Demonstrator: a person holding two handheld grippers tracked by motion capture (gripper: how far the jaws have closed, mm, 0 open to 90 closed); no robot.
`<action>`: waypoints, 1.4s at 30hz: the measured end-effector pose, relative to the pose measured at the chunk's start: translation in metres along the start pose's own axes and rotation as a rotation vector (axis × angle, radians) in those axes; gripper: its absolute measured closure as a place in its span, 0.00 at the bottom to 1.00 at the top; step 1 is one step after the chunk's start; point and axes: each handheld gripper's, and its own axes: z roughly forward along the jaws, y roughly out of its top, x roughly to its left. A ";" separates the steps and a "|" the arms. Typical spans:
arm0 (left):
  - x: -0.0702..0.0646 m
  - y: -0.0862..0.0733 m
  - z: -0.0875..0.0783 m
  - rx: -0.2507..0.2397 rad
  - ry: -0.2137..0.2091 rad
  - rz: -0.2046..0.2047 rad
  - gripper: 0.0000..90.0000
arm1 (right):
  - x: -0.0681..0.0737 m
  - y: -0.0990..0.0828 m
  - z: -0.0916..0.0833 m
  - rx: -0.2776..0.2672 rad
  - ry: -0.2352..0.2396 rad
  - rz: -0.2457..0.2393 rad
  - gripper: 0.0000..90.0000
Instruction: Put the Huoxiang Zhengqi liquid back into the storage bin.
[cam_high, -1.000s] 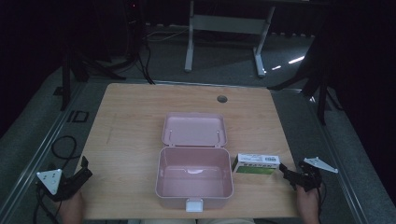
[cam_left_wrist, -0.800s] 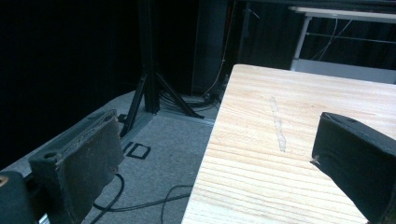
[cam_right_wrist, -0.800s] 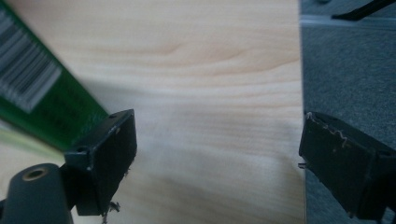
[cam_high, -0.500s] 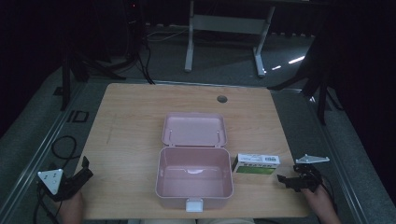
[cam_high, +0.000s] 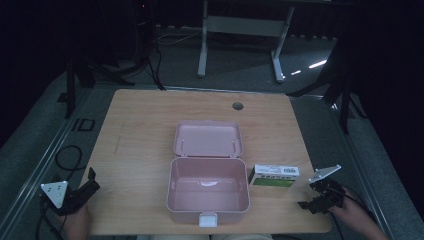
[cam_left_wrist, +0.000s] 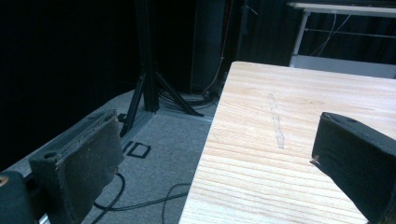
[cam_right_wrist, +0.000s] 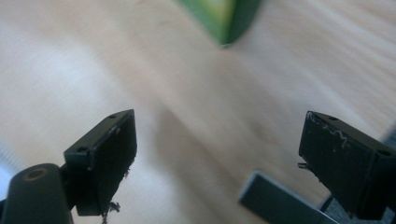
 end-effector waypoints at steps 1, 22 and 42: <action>0.000 0.000 0.000 0.001 0.000 0.001 0.02 | 0.004 0.002 0.001 0.028 0.023 -0.054 0.14; 0.000 0.000 0.001 0.005 -0.003 0.002 0.02 | 0.046 0.034 0.003 0.258 0.080 -0.334 0.13; -0.001 0.000 0.001 0.006 -0.006 0.007 0.02 | 0.077 0.075 0.016 0.418 0.081 -0.491 0.13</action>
